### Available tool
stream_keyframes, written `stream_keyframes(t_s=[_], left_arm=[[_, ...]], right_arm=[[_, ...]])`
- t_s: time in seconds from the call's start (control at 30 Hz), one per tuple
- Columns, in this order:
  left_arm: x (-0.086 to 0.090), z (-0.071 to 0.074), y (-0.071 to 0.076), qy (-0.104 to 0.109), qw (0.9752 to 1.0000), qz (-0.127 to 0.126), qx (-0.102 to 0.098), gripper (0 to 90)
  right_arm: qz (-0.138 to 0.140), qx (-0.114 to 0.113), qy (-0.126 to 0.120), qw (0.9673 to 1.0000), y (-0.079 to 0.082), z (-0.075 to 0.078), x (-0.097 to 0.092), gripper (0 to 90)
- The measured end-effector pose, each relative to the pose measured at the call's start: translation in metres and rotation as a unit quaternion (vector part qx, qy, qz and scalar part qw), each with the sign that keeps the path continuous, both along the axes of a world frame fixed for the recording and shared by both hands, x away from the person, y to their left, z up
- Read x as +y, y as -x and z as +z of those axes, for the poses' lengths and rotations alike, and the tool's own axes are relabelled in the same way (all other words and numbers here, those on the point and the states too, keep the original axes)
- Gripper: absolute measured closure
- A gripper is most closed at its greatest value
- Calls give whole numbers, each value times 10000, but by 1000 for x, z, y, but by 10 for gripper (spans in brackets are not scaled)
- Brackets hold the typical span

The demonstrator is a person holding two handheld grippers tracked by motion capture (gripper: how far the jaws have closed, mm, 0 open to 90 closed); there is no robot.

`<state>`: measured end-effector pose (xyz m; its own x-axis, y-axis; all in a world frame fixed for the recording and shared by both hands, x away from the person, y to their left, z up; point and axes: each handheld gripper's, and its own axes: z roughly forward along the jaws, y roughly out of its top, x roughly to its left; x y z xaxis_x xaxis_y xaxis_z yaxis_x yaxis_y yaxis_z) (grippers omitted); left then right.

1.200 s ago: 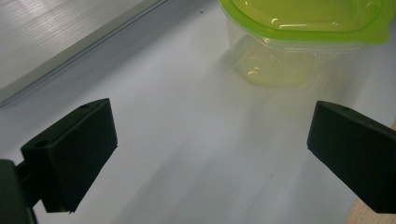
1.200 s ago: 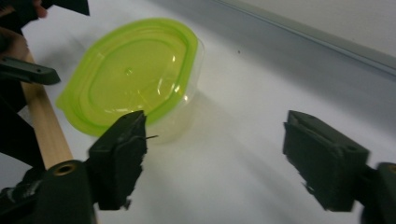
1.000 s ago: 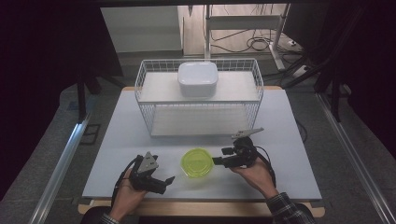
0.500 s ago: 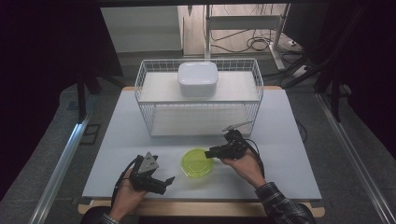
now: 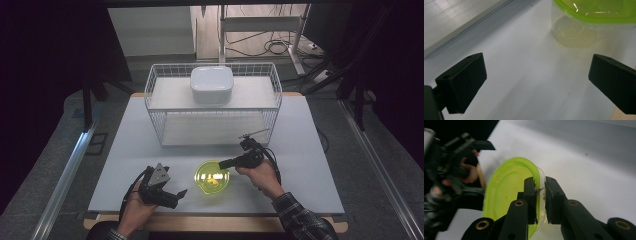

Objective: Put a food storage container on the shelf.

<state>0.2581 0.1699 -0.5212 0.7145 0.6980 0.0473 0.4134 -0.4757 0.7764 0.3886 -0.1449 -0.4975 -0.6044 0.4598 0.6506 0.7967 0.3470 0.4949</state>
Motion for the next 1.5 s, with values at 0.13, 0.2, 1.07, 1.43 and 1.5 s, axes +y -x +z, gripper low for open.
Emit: stream_keyframes(t_s=[0.13,0.2,1.07,1.43,1.5], left_arm=[[0,0,0,-6,10000,1,-3,13],[0,0,0,-7,10000,1,-5,13],[5,3,-1,148,9998,142,-37,13],[5,3,-1,170,9997,168,-34,13],[6,3,-2,170,9997,170,-25,13]], right_arm=[[-40,55,-95,9999,1,1,-4,820],[-87,10,-118,9999,1,2,-6,821],[-498,-432,-1098,9918,7,55,-34,825],[-650,-601,-1269,9880,8,84,-45,826],[-677,-649,-1299,9871,7,89,-46,826]])
